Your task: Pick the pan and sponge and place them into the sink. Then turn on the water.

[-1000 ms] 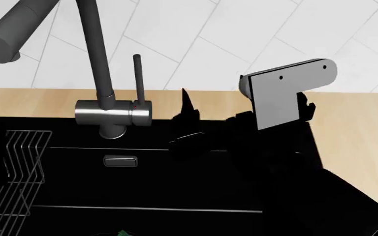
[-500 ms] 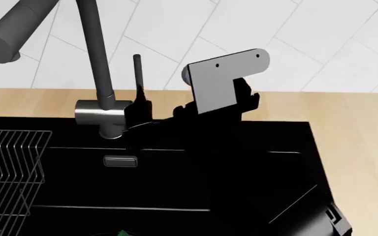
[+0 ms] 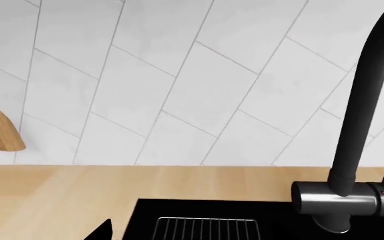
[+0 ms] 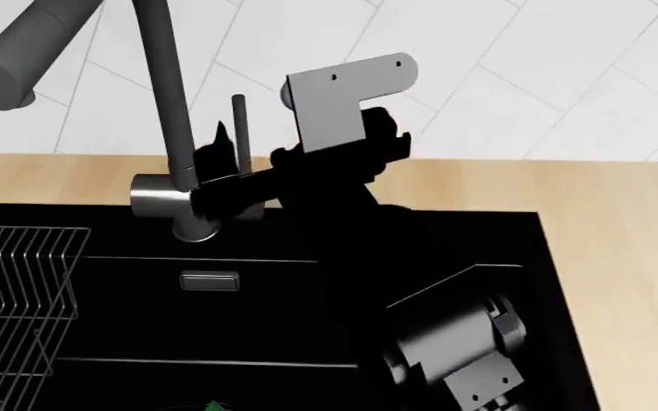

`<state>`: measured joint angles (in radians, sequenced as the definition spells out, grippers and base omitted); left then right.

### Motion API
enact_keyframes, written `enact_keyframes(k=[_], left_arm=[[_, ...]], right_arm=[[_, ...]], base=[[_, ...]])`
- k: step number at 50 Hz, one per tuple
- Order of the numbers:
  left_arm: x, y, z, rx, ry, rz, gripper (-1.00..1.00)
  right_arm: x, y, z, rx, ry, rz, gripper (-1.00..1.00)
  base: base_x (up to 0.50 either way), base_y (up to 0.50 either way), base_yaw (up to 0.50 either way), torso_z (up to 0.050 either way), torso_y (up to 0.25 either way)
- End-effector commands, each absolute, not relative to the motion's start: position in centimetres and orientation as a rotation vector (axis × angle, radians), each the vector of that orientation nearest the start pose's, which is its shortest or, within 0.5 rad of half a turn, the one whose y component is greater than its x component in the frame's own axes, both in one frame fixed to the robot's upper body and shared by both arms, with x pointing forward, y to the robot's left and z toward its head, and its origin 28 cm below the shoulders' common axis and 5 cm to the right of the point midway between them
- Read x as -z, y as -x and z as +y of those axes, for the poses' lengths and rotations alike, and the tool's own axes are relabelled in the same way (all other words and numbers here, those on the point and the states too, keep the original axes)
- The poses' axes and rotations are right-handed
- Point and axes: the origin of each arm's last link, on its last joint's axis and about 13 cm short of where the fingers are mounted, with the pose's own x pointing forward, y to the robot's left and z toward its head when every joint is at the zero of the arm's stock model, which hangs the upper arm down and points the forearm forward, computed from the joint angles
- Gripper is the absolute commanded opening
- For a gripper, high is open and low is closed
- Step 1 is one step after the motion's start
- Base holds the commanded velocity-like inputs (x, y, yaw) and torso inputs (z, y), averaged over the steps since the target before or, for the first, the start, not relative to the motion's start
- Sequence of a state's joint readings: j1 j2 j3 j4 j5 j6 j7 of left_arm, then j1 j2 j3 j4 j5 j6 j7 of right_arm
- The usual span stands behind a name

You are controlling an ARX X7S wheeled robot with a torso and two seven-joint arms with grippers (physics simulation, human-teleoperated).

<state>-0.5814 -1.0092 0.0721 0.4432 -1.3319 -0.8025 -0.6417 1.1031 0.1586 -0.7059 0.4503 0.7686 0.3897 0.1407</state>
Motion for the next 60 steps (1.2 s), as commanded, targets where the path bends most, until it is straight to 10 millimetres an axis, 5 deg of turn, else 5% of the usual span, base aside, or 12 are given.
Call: enact_keyframes(k=[1,21,47,60], left_arm=[[-23.6,-23.1,31.7,-0.097,-0.046,0.096,1.00],[-23.1,-24.9,31.2,-0.127,-0.007,0.099,1.00],[-23.9,-27.7,31.8,-0.128,-0.063,0.035,1.00],[-24.3,-26.8,32.1,-0.141,-0.069,0.011,1.00]], right_arm=[[-20.1,-39.4,-2.2,-0.454,-0.021,0.037,1.00],[-19.7,-41.6,-1.7,-0.432,-0.027,0.070,1.00],[-20.1,-42.0,-1.6,-0.385,-0.029,0.056,1.00],[-20.7,-41.9,-1.2,-0.407,0.000,0.052,1.00]], base=[[0.00,0.00,0.00,0.000,0.000],[0.00,0.00,0.00,0.000,0.000],[0.00,0.00,0.00,0.000,0.000],[0.00,0.00,0.00,0.014,-0.108]])
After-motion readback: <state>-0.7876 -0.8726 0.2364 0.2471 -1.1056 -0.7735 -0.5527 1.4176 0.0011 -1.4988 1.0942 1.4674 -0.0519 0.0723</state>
